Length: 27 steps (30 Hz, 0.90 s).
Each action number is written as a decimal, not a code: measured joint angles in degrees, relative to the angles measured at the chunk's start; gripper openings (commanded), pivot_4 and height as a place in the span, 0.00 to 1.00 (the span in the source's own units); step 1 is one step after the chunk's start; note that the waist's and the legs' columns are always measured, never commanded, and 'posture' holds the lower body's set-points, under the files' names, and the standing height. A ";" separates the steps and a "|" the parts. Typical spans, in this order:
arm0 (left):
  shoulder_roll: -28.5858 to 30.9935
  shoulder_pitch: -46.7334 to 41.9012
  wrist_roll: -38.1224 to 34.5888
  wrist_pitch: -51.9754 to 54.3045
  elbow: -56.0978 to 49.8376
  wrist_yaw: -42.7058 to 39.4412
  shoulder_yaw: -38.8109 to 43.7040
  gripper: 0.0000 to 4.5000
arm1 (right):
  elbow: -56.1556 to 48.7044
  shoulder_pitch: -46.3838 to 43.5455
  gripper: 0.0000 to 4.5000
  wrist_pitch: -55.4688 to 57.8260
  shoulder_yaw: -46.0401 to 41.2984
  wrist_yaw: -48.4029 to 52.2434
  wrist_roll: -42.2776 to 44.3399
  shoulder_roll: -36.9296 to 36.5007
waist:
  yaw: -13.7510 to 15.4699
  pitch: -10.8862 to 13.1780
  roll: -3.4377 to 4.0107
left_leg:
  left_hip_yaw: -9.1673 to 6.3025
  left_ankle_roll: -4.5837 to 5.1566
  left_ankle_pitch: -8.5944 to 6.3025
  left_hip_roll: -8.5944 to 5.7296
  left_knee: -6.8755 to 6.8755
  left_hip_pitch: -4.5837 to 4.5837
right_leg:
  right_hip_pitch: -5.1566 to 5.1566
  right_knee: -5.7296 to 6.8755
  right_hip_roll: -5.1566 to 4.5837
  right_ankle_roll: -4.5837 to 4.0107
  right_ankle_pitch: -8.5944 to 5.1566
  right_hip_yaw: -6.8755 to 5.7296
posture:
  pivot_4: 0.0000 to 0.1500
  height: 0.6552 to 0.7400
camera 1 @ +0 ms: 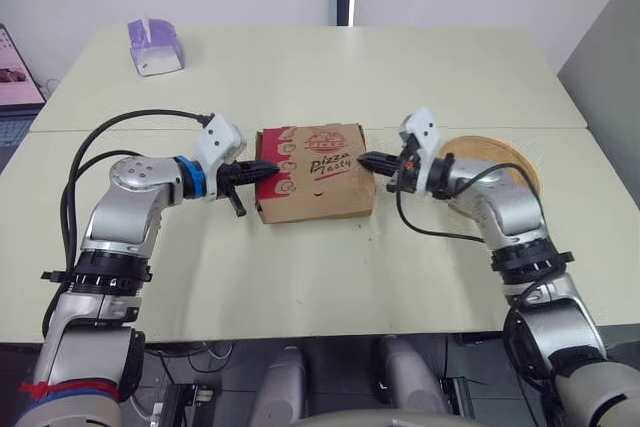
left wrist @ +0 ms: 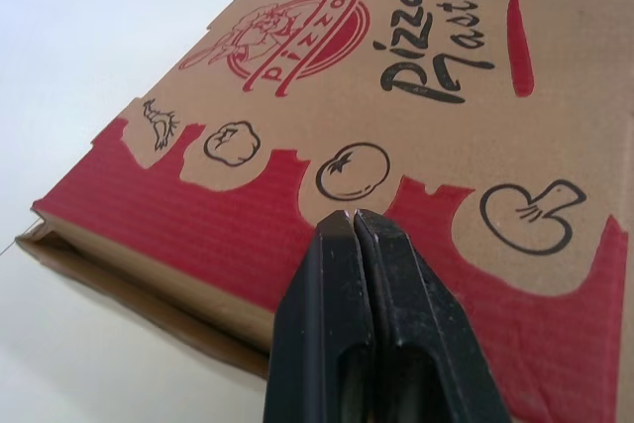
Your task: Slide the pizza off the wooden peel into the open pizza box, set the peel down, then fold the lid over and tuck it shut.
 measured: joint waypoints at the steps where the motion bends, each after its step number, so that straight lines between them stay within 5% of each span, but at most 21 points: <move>1: 0.01 0.03 0.05 -0.12 0.29 -0.11 0.00 0.01 | 0.24 -0.02 0.00 -0.49 -0.32 -0.08 -0.61 -0.64 | 0.01 0.00 0.00 | 0.00 0.00 0.00 0.00 0.00 0.00 | 0.00 0.00 0.00 0.00 0.00 0.00 | 1.00 1.00; 27: -0.54 -0.48 2.42 -3.40 2.91 -1.22 -1.27 0.01 | -0.23 4.44 0.00 -5.41 4.12 2.51 -6.30 -3.09 | -0.01 0.00 0.00 | 0.02 0.00 0.00 0.00 0.01 0.01 | 0.00 0.02 0.01 0.00 0.00 0.01 | 1.00 1.00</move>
